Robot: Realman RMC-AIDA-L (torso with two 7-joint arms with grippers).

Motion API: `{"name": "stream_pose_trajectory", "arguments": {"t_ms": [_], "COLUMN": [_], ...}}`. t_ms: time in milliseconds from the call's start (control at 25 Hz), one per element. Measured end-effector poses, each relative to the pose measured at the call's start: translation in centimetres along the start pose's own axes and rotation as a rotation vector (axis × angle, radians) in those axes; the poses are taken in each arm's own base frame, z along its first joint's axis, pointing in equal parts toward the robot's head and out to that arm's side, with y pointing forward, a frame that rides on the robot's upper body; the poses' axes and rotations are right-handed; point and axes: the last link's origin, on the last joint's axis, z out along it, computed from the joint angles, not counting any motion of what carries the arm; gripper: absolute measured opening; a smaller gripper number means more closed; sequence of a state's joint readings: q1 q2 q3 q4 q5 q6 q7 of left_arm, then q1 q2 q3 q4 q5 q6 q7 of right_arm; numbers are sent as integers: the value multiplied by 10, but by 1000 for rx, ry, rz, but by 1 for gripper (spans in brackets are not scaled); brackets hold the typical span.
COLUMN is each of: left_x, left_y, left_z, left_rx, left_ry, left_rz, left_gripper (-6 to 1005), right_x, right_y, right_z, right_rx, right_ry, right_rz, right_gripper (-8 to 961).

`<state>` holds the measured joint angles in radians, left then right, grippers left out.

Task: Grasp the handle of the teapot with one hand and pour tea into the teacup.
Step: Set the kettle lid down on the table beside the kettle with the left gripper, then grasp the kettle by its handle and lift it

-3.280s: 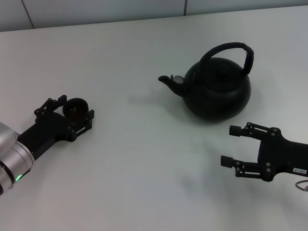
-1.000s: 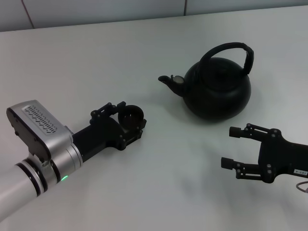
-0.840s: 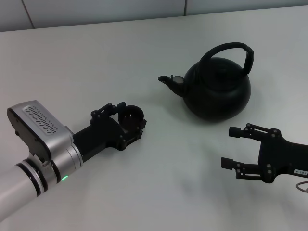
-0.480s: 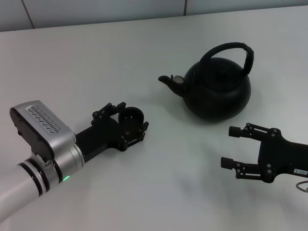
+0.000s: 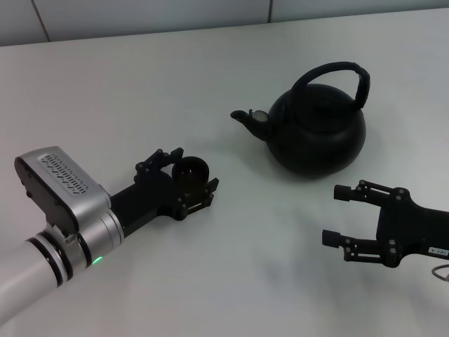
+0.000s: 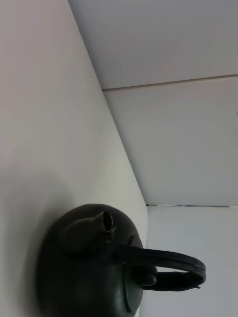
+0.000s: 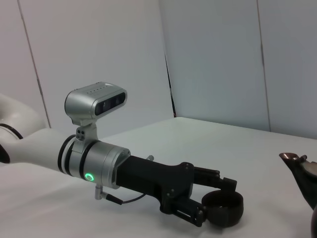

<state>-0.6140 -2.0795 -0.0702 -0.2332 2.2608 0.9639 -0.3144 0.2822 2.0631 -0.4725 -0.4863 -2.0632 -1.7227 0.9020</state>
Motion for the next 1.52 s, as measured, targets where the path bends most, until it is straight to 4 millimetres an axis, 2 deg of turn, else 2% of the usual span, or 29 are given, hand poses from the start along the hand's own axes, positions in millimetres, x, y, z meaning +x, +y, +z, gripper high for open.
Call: {"name": "stream_pose_trajectory", "arguments": {"t_ms": [120,280,320,360,400,560,760,1160,1240,1280,1320,1400,1440,1520], "left_x": [2,5,4,4,4,2,-1,-1,-8,-8,-11,-11,-13,-12], "left_y": [-1,-6,-9,-14,-14,-27,-30,-32,-37,-37,-39,-39,-45,-47], "left_z": [-4,-26,-35,-54,-54,-103,-146,-150,-170,-170,-179,-179,-191,-193], "left_rx": [-2,3,9,16,16,-13,-46,-131,-167,-167,-167,-167,-152,-151], "left_ry": [29,126,153,207,207,270,279,211,99,99,58,58,27,22], "left_rz": [-2,-11,-10,-15,-15,-58,-85,-53,-11,-11,-5,-5,12,18], "left_gripper": [862,862,862,862,862,862,862,862,862,862,862,862,862,862], "right_x": [0,1,1,1,1,0,1,0,2,3,3,4,5,5], "right_y": [0,-1,-1,-1,-1,-2,-2,-2,-2,-2,-2,-1,-1,-1], "right_z": [0,0,0,0,0,1,2,5,5,4,4,3,3,3], "right_rx": [3,8,8,8,8,10,13,16,22,25,28,32,34,35], "right_ry": [3,6,6,6,6,2,0,-1,3,5,6,8,8,8], "right_rz": [0,0,0,0,0,4,8,10,13,14,16,17,17,19], "right_gripper": [819,819,819,819,819,819,819,819,819,819,819,819,819,819]}}
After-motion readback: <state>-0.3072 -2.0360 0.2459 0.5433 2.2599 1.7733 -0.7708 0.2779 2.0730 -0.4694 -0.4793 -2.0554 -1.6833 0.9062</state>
